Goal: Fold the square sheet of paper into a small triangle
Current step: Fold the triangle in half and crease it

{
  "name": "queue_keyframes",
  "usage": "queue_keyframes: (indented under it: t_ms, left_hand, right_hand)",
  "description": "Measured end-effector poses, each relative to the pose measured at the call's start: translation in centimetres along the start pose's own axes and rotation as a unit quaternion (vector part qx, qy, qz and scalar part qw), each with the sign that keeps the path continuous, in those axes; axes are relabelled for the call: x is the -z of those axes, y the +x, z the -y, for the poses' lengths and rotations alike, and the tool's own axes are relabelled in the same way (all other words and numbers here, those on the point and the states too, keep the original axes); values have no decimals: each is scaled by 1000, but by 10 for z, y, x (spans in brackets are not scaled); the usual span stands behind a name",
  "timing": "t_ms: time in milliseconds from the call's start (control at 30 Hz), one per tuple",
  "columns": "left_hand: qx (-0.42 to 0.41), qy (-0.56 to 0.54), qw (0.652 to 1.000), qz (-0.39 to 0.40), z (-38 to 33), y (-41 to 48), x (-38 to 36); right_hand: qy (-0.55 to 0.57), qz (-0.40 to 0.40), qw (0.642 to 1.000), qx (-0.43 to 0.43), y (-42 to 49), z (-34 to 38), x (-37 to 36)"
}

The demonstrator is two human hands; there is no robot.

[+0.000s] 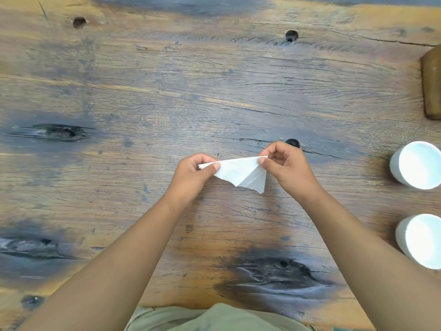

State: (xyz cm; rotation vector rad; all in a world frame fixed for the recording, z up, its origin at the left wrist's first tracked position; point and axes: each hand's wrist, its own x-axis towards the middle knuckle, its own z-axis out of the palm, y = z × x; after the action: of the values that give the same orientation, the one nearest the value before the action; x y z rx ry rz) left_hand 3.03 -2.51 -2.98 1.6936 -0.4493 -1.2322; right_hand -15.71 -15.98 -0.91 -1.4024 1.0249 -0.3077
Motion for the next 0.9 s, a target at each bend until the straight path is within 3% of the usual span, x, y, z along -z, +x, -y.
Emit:
queue_keyframes:
  t_ms: [267,400,567,667,733,800,900]
  left_hand:
    - [86,-152,985,0,6,-9,0]
    - [117,-142,982,-37,11,-3,-5]
    - [162,-98,977,-96,22,11,-15]
    - [107,15,990,-94,27,13,-21]
    - [35,146,984,-96,29,10,-24]
    - [-61,284,953,-84,31,4,-29]
    - [-176,443,879,-15,38,-7,-38]
  right_hand:
    - [30,7,996,-81,-8,-10,-7]
    - [45,3,990,-130,-6,-23,-11]
    - [40,-60,980,-186,0,-46,-14]
    - [26,-80,975,-207,3,-57,-14]
    - [23,-85,973,-213,5,-60,-14]
    - [23,-87,973,-214,6,-62,-14]
    - [22,-91,972,-214,8,-63,-13]
